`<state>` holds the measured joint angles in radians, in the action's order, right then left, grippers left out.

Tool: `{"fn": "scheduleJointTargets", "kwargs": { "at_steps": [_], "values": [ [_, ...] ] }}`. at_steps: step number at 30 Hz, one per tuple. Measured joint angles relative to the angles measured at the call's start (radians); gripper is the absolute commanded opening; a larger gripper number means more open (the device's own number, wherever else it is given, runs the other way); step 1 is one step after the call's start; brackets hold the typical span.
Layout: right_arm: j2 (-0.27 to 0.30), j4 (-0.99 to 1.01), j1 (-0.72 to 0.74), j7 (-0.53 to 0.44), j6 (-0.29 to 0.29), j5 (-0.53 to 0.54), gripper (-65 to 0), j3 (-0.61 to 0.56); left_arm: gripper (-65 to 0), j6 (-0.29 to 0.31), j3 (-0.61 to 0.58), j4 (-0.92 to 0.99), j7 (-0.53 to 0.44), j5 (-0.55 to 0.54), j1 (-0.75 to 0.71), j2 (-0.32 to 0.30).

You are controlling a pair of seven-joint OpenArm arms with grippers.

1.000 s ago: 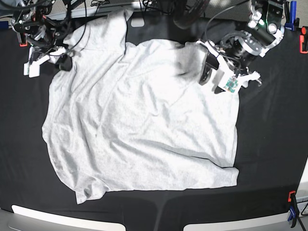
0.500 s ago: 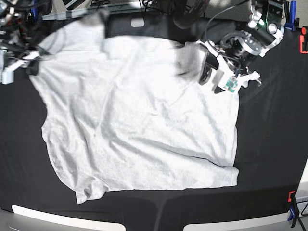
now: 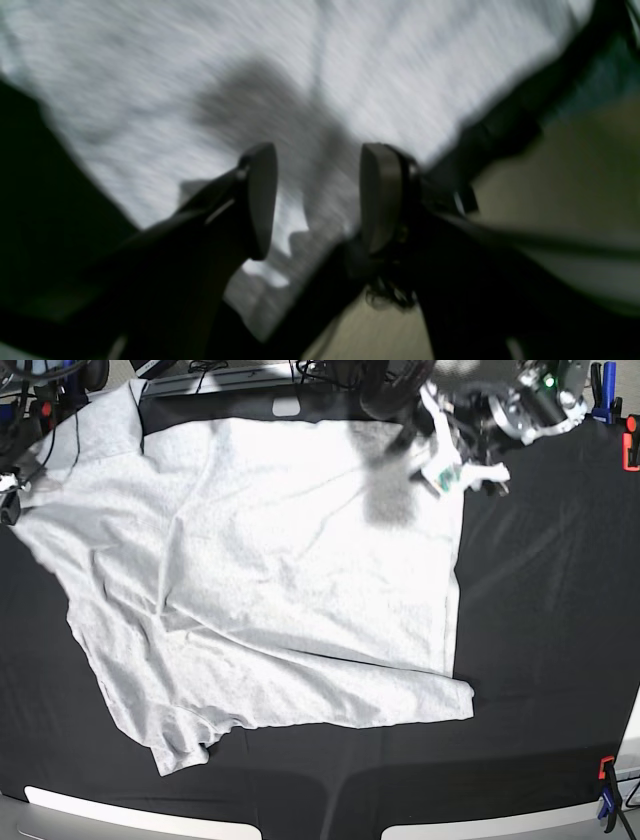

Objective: Layout the t-shirt on the table in an organized manner, then fold the t-shirt properly
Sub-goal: 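Pull the shoulder edges outward to smooth the shirt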

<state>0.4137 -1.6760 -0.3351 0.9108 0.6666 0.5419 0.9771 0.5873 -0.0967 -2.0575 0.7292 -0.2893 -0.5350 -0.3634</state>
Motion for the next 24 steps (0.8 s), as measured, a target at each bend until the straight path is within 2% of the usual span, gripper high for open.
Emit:
{"fn": "scheduleJointTargets", "kwargs": {
  "at_steps": [2, 5, 6, 8, 11, 12, 16, 20, 22, 24],
  "values": [
    [0.005, 0.000, 0.000, 0.001, 0.000, 0.000, -36.2, 0.000, -40.4, 0.002, -0.029, 0.000, -0.009, 0.074, -0.022, -0.038],
    [0.008, -0.002, 0.000, -0.001, 0.020, 0.005, -36.2, 0.000, -40.4, 0.005, -0.097, 0.000, -0.061, 0.289, -0.044, -0.105],
    [0.008, -0.008, 0.000, 0.000, 0.023, 0.006, -36.2, 0.000, -40.4, -0.018, -0.122, 0.000, -0.089, 0.355, -0.044, -0.128],
    [0.008, -0.034, 0.000, -0.001, 0.023, 0.006, -36.2, 0.000, -40.4, -0.114, -0.177, 0.000, -0.126, 0.466, -0.042, -0.169],
    [0.010, -0.096, 0.000, 0.000, 0.026, 0.004, -36.2, 0.000, -40.4, -0.249, -0.249, 0.000, -0.132, 0.608, -0.043, -0.202],
    [0.010, -0.127, -0.003, 0.005, 0.025, 0.007, -36.2, 0.000, -40.4, -0.272, -0.264, 0.000, -0.130, 0.633, -0.043, -0.202],
    [0.016, -0.288, -0.085, 0.028, 0.032, 0.111, -36.2, 0.000, -40.4, -0.273, -0.340, 0.000, -0.099, 0.630, -0.041, -0.202],
    [0.016, -0.434, -0.212, 0.037, 0.029, 0.114, -36.2, 0.000, -40.4, -0.273, -0.403, 0.000, -0.097, 0.627, -0.043, -0.202],
    [0.019, -0.496, -0.287, 0.060, 0.029, 0.175, -36.2, 0.000, -40.4, -0.274, -0.413, 0.001, -0.089, 0.630, -0.041, -0.202],
    [0.019, -0.554, -0.371, 0.106, 0.030, 0.246, -36.2, -0.002, -40.4, -0.340, -0.413, 0.001, -0.075, 0.626, -0.043, -0.201]
  ]
}}
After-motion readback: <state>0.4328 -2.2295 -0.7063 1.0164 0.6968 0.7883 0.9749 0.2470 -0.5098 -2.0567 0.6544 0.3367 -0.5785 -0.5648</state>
